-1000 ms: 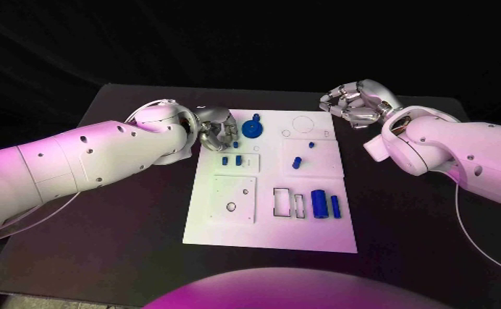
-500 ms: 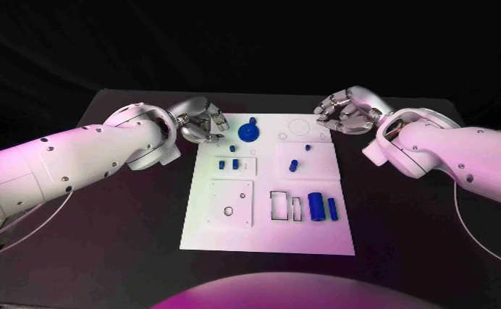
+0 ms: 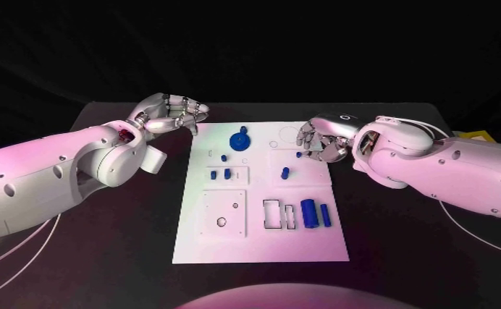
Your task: Assemble the parts on the task board
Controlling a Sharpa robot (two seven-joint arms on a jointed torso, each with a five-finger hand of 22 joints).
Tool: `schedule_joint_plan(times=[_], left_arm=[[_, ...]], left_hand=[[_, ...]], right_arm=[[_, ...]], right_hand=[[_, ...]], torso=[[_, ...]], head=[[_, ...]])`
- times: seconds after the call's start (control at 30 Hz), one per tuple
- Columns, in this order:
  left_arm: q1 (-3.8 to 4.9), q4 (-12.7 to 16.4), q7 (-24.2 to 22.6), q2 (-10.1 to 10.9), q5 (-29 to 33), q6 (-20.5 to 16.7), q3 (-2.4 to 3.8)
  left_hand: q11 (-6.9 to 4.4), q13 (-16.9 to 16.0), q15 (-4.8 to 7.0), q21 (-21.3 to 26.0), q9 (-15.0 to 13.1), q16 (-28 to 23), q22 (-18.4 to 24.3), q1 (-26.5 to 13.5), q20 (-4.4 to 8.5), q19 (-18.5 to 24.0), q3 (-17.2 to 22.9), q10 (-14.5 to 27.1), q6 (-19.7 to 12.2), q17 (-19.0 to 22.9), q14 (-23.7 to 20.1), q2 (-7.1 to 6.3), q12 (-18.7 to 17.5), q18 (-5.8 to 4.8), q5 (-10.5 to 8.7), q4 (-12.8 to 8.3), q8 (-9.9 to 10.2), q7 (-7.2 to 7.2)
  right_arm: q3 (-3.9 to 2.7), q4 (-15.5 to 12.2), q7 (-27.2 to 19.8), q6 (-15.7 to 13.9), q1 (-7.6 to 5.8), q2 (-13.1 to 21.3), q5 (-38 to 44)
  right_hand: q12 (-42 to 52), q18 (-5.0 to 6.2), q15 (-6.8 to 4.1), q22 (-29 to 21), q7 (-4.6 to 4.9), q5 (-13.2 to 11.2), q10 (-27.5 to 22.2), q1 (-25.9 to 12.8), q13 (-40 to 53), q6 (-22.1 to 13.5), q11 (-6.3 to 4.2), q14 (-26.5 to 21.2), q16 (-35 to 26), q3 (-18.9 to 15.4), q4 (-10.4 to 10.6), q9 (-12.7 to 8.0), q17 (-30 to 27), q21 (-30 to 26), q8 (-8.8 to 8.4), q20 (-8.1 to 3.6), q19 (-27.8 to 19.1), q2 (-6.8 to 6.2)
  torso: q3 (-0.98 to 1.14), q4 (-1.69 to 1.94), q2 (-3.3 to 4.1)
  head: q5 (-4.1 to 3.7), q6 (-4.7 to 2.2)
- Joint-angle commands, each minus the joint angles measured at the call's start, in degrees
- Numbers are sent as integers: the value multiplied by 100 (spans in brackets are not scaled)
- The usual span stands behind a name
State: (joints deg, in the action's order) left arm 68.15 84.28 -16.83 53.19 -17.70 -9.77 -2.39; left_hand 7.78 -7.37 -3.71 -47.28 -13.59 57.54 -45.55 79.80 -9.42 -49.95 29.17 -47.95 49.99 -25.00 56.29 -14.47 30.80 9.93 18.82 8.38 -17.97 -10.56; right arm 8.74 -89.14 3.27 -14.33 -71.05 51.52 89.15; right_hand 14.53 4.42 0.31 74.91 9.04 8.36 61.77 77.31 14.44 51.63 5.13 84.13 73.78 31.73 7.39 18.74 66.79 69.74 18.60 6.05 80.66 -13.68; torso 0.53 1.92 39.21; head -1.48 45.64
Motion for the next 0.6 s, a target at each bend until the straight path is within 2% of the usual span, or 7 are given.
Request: schedule_joint_plan(times=[0.03, 0.13, 0.23, 0.6], left_arm=[[-5, 66, -467, 35, 904, 242, 5], [-8, 75, -523, 67, 968, 200, 5], [-9, 86, -566, 90, 995, 156, 5], [-9, 101, -575, 116, 1016, 104, 5]], left_hand=[[-1, 17, -4, 46, 6, -39, 22, 85, 10, -13, -26, 13, -4, 19, -54, -11, 3, 62, 2, -68, 40, -16], [5, 26, -7, 56, 7, -44, 30, 107, 11, -22, -43, 34, -8, 27, -58, -28, -7, 60, -3, -93, 42, -23], [7, 28, -8, 58, 7, -45, 31, 110, 11, -25, -46, 40, -7, 28, -58, -30, -9, 60, -4, -97, 42, -24], [16, 38, -15, 67, 8, -45, 39, 110, 9, -39, -66, 73, -13, 33, -59, -30, -22, 58, -8, -103, 44, -32]], right_arm=[[0, -57, 534, 333, 22, -38, 1158], [0, -78, 658, 348, 41, -78, 1316], [0, -96, 743, 332, 55, -103, 1436], [0, -93, 793, 281, 102, -190, 1533]], right_hand=[[-94, -25, 17, 490, 10, -203, 70, -25, -88, 54, 0, 103, 57, 86, -2, -31, 50, 87, -51, 4, 54, -39], [-168, -46, 22, 549, 40, -232, 124, -71, -160, 83, 19, 119, 100, 126, 5, -59, 100, 184, -99, 22, 104, -93], [-189, -64, 22, 599, 39, -235, 171, -83, -187, 113, 16, 133, 138, 148, 5, -69, 148, 273, -112, 27, 147, -105], [-237, -93, 7, 689, 15, -210, 301, -76, -247, 211, -7, 152, 198, 239, -17, -83, 213, 425, -130, 22, 218, -79]], torso=[[-5, 3, -5], [-3, 9, -6], [2, -1, 1], [8, -1, 9]], head=[[-14, -23], [-2, -21], [5, -19], [12, 13]])
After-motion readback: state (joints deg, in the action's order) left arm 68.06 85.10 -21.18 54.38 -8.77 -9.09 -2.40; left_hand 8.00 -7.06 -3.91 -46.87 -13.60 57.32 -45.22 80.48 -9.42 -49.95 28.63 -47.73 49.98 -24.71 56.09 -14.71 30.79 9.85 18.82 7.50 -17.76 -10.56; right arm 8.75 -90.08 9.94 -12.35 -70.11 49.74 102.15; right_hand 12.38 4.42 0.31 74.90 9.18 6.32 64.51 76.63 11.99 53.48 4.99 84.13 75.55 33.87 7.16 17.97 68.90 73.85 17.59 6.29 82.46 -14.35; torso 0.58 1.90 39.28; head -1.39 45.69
